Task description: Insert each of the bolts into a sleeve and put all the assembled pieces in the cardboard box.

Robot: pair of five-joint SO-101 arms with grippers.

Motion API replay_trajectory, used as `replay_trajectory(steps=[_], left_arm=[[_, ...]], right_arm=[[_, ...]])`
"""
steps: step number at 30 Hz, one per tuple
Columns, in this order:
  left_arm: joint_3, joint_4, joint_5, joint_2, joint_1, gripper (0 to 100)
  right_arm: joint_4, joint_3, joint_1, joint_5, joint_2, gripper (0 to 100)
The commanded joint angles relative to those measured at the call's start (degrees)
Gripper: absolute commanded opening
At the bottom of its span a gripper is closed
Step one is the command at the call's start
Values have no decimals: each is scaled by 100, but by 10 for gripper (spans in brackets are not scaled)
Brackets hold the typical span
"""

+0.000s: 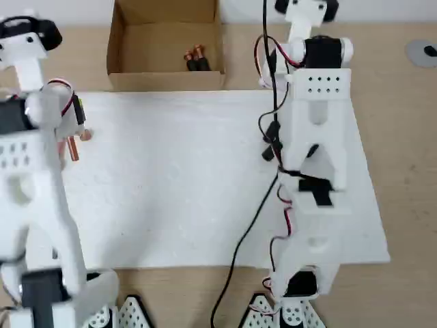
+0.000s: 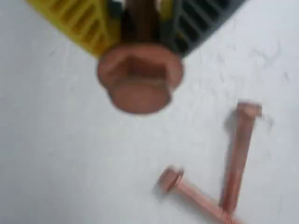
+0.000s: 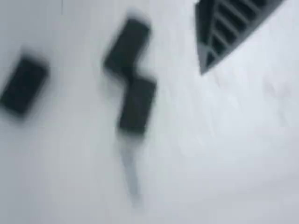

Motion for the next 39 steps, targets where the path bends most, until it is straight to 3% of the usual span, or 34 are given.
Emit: replay_trajectory(steps=[1,8,16,23,39], left_arm=[[202,-53,-70,-1051,308,10],[2145,-633,-62,-2185,325,7],[2778,-642,-53,-2659,413,7],[2804,-642,-26,-2642,413,7],[3121,-624,-26,-2668,413,7]], right_arm=[[44,1569,-145,-149,-1059,368],[-141,2967,-84,-141,-1191,368],[-220,3169,365,-123,-796,368],[-352,2677,1235,826,48,368],[-132,-119,1341,914,1895,368]])
